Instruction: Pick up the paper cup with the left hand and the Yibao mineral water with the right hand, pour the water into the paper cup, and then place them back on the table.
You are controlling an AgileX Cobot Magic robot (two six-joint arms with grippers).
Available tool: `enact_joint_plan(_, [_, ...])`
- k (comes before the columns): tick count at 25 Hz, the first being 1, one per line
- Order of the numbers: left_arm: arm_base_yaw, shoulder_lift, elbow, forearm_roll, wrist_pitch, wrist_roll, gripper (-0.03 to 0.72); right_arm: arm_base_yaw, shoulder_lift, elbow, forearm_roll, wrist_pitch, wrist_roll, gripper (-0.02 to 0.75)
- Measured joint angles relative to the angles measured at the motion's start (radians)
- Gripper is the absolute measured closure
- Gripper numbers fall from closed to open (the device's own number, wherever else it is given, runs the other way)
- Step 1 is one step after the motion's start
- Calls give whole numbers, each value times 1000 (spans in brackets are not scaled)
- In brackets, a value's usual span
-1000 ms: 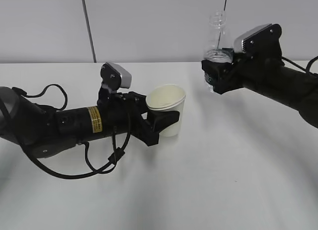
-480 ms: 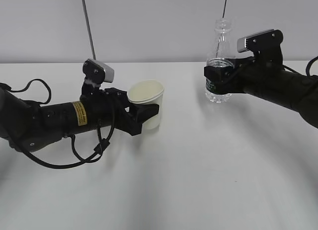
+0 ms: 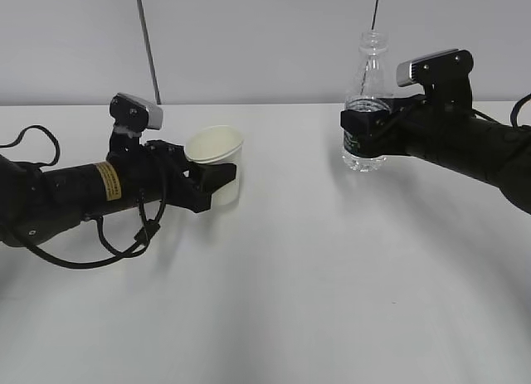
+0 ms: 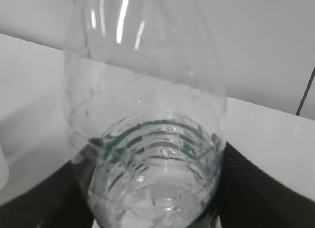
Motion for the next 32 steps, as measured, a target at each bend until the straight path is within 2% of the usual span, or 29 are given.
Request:
enact_joint_plan(6, [62,0,0,-3,36,27,273,0,0,0,0,0,0,262])
enact_joint_plan(13, [113,0,0,-56,37,64,273,0,0,0,0,0,2,263])
enact_joint_plan(19, [115,0,0,-107,63,148,273,0,0,0,0,0,2,263])
enact_joint_plan(32, [115,0,0,-252,88,224,273,0,0,0,0,-2,2,263])
